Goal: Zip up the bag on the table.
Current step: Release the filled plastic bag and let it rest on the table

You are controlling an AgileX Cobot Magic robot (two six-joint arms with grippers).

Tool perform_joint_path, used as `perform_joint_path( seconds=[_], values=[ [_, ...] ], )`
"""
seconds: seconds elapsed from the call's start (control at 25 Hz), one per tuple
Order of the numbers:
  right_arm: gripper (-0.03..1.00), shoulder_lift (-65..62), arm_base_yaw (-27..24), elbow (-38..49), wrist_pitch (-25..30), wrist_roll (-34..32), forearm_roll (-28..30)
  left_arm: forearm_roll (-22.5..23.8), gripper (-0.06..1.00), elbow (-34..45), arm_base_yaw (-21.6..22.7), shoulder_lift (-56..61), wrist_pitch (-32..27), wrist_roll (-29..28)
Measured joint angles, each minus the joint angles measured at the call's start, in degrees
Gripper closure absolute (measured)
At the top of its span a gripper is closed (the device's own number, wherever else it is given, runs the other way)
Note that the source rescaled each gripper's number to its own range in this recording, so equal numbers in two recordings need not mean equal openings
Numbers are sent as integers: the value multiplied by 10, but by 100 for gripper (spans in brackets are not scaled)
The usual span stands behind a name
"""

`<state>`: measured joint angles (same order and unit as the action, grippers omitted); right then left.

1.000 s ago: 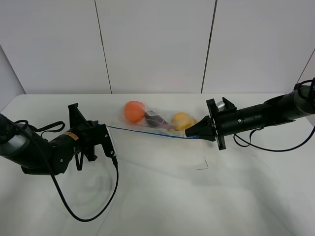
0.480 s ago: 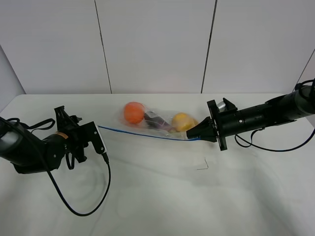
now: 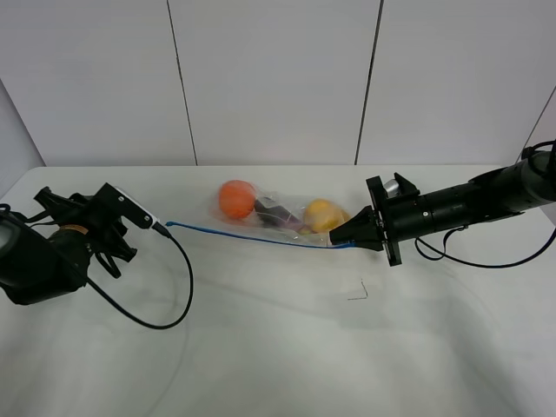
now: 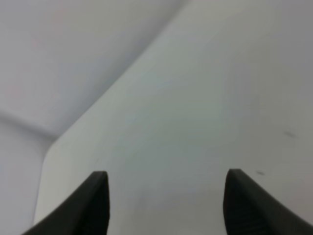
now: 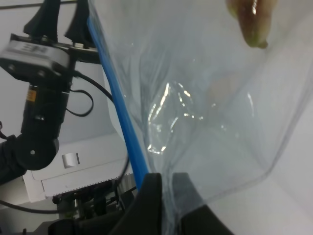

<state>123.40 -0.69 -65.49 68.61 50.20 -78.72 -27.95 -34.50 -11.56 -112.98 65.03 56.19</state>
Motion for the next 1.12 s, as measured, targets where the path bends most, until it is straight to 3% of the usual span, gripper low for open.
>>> perform_joint_path(
  seconds=[0.24,0.4,0.64,0.88,1.12],
  values=[
    [97,0,0,0,0,0,0,-59,21,-11,1,0,40,-127],
    [97,0,0,0,0,0,0,-70,21,-16,1,0,43,-190],
    [97,0,0,0,0,0,0,-78,22,-49,1,0,4,-215],
    [97,0,0,0,0,0,0,-72,36,-114,1,18,-146,-202],
    [97,0,0,0,0,-2,0,-72,39,-179,33,72,-416,-157]
  ],
)
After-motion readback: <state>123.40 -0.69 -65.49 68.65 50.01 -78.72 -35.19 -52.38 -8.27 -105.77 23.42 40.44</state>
